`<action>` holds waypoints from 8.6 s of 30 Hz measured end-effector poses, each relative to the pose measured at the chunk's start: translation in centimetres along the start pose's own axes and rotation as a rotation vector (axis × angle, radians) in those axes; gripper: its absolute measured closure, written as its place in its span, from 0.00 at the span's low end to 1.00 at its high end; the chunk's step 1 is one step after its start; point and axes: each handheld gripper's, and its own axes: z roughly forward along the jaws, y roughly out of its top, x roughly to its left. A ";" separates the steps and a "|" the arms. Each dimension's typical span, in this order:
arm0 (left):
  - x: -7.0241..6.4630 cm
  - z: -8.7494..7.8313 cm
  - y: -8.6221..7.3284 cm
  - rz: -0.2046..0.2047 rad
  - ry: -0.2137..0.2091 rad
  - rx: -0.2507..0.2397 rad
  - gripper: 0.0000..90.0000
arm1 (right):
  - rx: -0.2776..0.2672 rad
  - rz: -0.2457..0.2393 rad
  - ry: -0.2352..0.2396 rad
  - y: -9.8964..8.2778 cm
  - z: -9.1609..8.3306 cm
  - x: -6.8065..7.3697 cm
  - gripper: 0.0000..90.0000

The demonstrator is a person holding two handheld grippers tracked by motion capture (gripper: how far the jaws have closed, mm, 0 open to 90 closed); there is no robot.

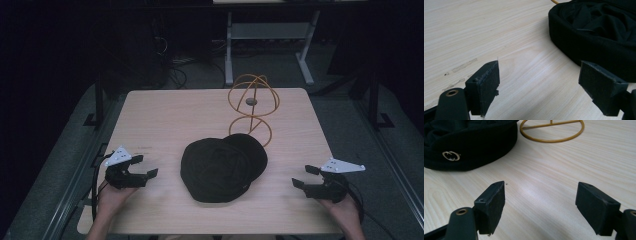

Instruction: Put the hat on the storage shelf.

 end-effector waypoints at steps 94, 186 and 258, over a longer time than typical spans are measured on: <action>-0.4 0.1 -0.6 0.032 -0.011 0.020 0.19 | 0.393 -0.508 0.425 12.4 13.4 18.0 0.57; -9.6 2.0 10.8 0.228 -0.245 -0.267 0.91 | -0.013 -0.299 0.520 20.3 5.9 15.3 0.74; -4.3 -1.0 21.3 0.157 -0.298 -0.210 0.91 | 0.029 -0.034 0.194 4.9 1.2 2.1 0.29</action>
